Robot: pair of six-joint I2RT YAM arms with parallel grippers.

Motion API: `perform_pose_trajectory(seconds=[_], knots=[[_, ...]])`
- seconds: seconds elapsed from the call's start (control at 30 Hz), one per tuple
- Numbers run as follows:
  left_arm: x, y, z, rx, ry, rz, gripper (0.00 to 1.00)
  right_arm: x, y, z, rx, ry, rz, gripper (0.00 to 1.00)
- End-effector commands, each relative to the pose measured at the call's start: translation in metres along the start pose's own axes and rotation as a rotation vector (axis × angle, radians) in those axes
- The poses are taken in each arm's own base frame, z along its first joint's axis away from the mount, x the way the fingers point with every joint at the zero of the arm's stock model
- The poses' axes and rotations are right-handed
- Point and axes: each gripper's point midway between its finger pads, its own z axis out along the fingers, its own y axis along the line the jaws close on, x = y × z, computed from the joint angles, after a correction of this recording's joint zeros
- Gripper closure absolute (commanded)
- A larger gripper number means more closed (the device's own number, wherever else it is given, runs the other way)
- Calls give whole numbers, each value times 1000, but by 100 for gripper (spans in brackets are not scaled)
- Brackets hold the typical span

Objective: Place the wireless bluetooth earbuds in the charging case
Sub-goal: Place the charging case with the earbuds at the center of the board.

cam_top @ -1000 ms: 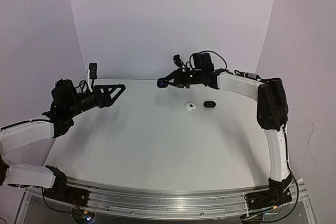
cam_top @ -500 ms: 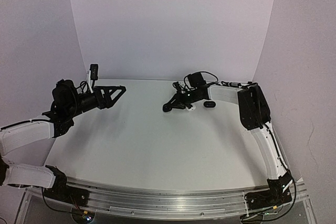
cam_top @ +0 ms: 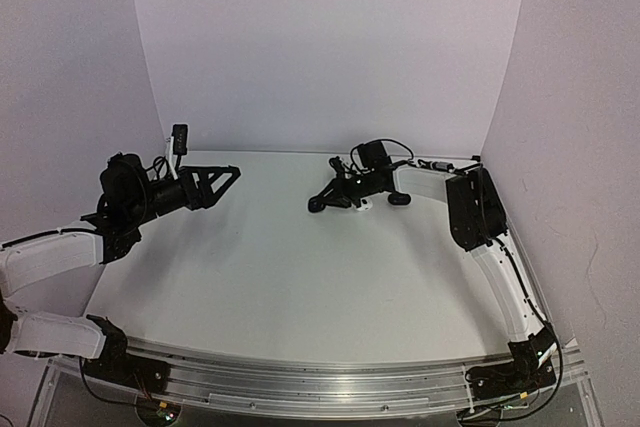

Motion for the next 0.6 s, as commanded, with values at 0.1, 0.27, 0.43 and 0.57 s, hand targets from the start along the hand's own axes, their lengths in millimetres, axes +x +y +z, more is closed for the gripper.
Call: perform_pose_trajectory(seconds=[0.1, 0.27, 0.43, 0.57], knots=[[-8, -7, -2, 23, -32, 11, 0, -5, -17, 8, 18, -12, -3, 67], [-7, -7, -3, 27, -27, 13, 0, -11, -17, 8, 18, -26, -6, 56], [-5, -8, -3, 32, -23, 10, 0, -24, -12, 2, 44, -67, -38, 52], [-4, -8, -3, 36, -21, 11, 1, -36, -1, -4, 42, -96, -64, 49]])
